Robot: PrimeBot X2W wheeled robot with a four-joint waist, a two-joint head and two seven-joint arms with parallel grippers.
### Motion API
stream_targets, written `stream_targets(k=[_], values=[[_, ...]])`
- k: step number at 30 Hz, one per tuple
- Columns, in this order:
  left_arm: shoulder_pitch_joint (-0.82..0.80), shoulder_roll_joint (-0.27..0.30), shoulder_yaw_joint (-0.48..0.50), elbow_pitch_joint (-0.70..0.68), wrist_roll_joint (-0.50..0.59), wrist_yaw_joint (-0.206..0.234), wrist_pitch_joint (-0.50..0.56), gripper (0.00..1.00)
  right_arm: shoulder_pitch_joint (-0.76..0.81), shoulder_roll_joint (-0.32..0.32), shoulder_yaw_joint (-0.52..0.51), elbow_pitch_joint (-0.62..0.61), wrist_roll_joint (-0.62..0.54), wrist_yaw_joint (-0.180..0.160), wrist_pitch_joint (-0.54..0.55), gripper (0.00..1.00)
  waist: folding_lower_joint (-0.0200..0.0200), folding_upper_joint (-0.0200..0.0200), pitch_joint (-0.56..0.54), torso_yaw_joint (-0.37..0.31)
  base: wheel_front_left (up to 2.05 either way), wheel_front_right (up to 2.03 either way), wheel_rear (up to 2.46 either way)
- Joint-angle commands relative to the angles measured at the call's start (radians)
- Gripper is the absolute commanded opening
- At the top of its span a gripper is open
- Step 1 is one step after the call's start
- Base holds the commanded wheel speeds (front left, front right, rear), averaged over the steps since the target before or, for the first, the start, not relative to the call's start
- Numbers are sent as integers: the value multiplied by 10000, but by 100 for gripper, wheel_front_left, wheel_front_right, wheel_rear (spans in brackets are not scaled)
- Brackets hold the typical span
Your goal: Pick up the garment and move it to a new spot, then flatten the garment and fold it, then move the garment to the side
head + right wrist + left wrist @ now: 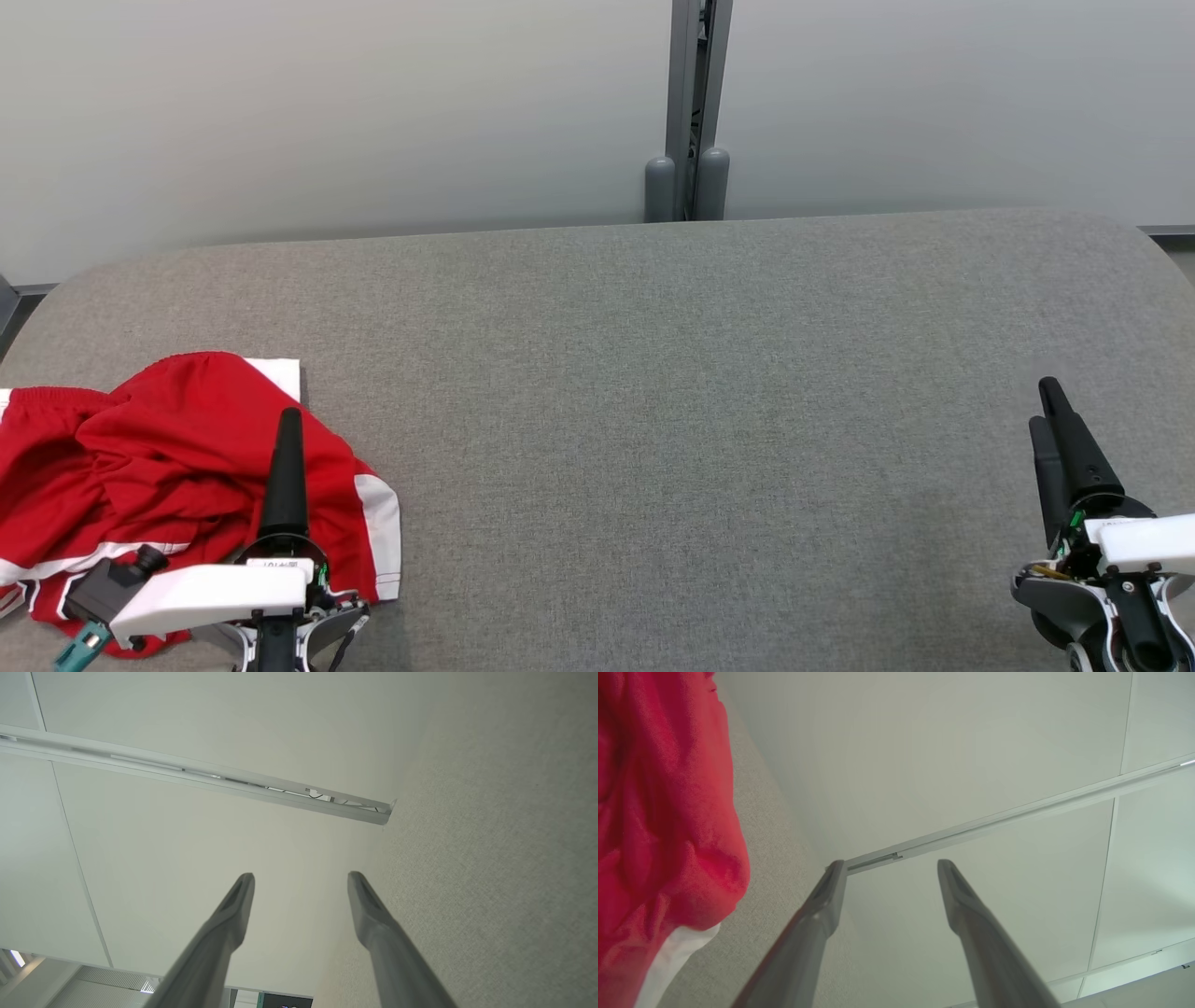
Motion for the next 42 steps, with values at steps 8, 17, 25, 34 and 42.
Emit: stream_targets(k=[8, 17, 25, 34, 42], values=[[-376, 61, 119, -324, 1540, -10, -213, 100, -25, -156, 331, -615, -1273, 36, -524, 100, 0, 0, 0, -7, 0, 0, 0], [-375, 72, 168, -435, 3216, 50, -390, 100, 39, -268, 655, -911, -2790, 40, -958, 100, 0, 0, 6, -15, 0, 0, 0], [-345, 78, 100, -531, 4961, 319, -528, 100, 97, -401, 907, -1052, -4332, 44, -1317, 100, 0, 0, 3, -21, 0, 0, 0], [-275, 86, -66, -452, 7331, 741, -697, 100, 207, -483, 1146, -1068, -6422, 49, -1729, 100, 0, 0, 3, -20, 0, 0, 0], [-239, 92, -119, -366, 8770, 1052, -799, 100, 262, -508, 1257, -1106, -7730, 52, -1992, 100, 0, 0, 9, -30, 0, 0, 0]])
